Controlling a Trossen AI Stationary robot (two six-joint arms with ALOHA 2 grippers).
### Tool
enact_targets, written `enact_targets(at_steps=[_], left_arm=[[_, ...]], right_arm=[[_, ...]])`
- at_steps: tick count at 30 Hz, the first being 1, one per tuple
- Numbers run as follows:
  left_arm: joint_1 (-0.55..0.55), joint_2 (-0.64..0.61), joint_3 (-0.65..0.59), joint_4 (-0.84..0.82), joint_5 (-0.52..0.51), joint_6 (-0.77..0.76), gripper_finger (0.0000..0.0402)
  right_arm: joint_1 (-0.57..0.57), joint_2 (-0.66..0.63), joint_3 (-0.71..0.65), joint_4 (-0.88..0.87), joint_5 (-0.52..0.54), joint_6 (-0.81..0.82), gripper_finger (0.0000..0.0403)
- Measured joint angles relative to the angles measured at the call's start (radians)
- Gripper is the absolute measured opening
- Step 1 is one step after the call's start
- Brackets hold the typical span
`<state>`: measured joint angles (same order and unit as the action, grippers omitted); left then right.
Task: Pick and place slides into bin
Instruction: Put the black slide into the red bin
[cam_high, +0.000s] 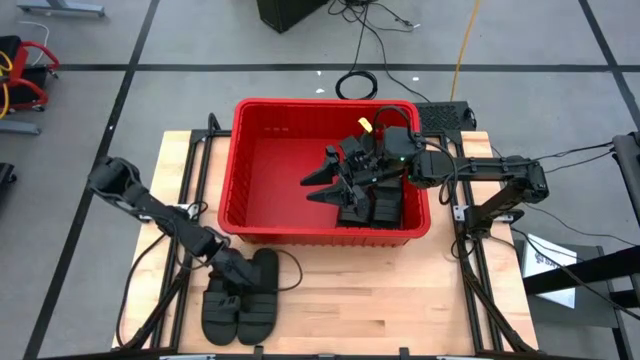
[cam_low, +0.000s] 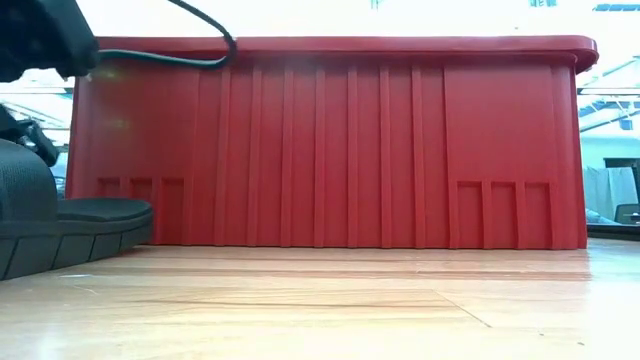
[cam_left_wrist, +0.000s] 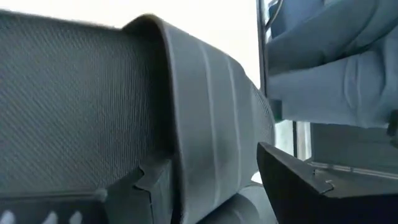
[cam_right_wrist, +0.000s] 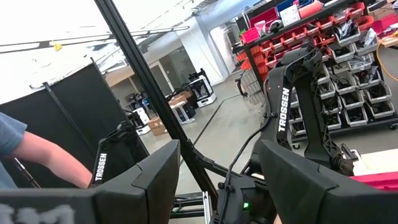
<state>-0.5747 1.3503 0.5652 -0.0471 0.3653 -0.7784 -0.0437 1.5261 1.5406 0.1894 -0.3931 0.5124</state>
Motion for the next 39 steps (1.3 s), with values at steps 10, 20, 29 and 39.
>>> enact_targets(at_steps=[10,20,29,39], left_arm=[[-0.015,0.035,0.0,0.074,0.0,0.029,0.0133],[-0.014,0.035,0.0,0.084,0.005,0.022,0.0009],[-0.013,0.035,0.0,0.148,0.05,-0.035,0.0005],[-0.01,-0.013,0.0,0.246,0.108,-0.089,0.0007]], right_arm=[[0.0,0.0,0.0,0.0,0.0,0.0,0.021],[0.0,0.0,0.0,0.0,0.001,0.0,0.021],[0.0,0.0,0.0,0.0,0.003,0.0,0.021],[0.0,0.0,0.0,0.03,0.001,0.019,0.021]])
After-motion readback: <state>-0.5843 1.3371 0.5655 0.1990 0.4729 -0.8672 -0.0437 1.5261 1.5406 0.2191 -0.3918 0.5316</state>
